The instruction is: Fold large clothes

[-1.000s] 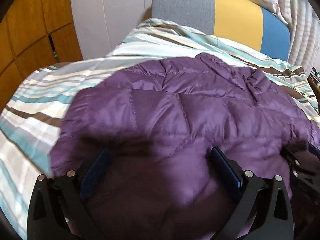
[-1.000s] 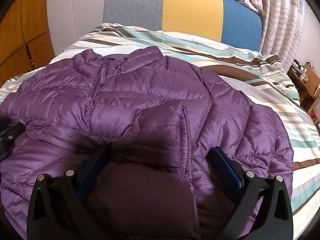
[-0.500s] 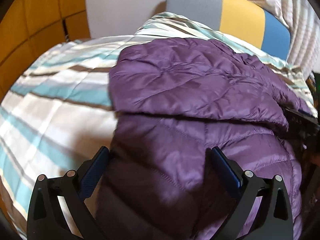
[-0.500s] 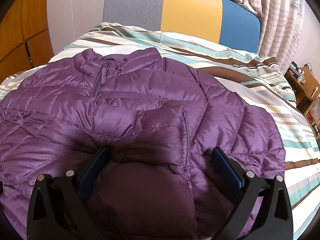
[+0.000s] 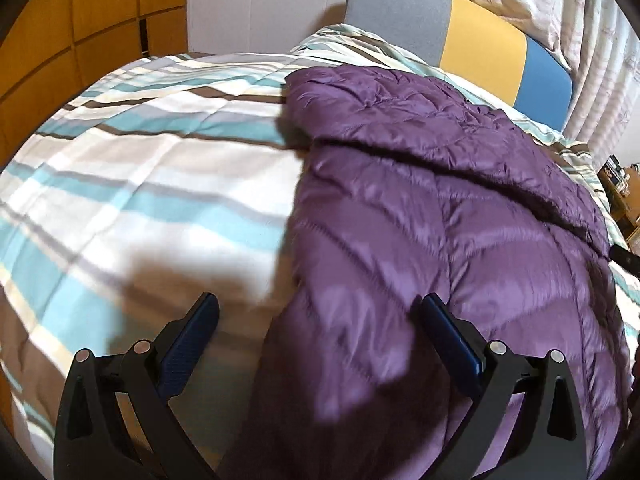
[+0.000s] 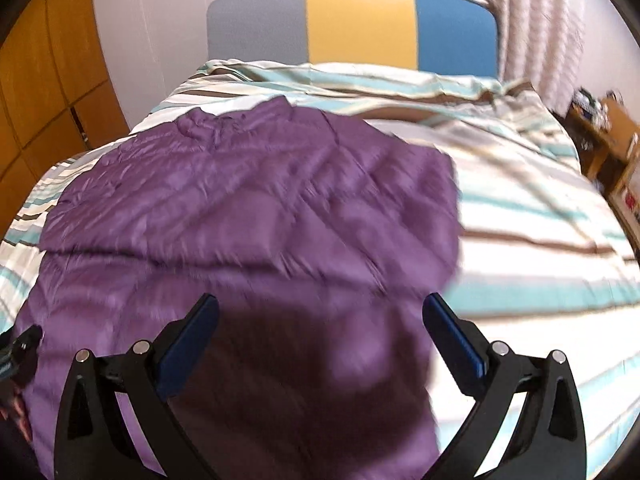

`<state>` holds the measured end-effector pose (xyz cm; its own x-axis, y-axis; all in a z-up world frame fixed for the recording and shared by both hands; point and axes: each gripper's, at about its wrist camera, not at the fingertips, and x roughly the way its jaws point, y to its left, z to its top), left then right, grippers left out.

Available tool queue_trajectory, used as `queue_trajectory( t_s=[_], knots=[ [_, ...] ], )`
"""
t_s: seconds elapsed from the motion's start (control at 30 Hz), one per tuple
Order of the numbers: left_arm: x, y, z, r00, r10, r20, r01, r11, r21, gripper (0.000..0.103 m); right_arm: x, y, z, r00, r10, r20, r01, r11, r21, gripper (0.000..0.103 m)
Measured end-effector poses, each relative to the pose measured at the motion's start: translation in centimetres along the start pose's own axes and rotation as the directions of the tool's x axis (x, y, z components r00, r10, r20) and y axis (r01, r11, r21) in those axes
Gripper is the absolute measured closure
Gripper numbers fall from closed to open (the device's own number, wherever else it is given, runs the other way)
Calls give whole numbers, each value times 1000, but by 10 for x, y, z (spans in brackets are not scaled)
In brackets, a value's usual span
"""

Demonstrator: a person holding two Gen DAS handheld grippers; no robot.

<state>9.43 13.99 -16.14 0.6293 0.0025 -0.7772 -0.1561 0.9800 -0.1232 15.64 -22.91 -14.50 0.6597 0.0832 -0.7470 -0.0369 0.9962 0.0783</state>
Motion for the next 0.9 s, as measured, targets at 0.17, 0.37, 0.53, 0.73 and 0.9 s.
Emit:
queue_trajectory(
  t_s=[0.17,0.37,0.53,0.73,0.9],
  knots=[
    [-11,-2,-16,1000,21,10,-22,997,78,3,-28,-35,-37,999,-4,-32,5,998,59,13],
    [-29,11,-33,1000,-23,-18,24,998,61,3,-57,-69,-83,996,32,-77,-23,993,114,26],
    [-47,21,-51,998,-59,-16,60,996,73,3,-79,-88,-120,991,51,-123,-34,991,130,28],
    [-64,37,-68,996,-91,-24,92,994,53,14,-100,-94,-146,983,117,-143,-100,987,123,38],
    [-75,41,-81,991,-129,-45,131,990,45,20,-106,-87,-157,960,207,-188,-187,975,122,44]
  ],
)
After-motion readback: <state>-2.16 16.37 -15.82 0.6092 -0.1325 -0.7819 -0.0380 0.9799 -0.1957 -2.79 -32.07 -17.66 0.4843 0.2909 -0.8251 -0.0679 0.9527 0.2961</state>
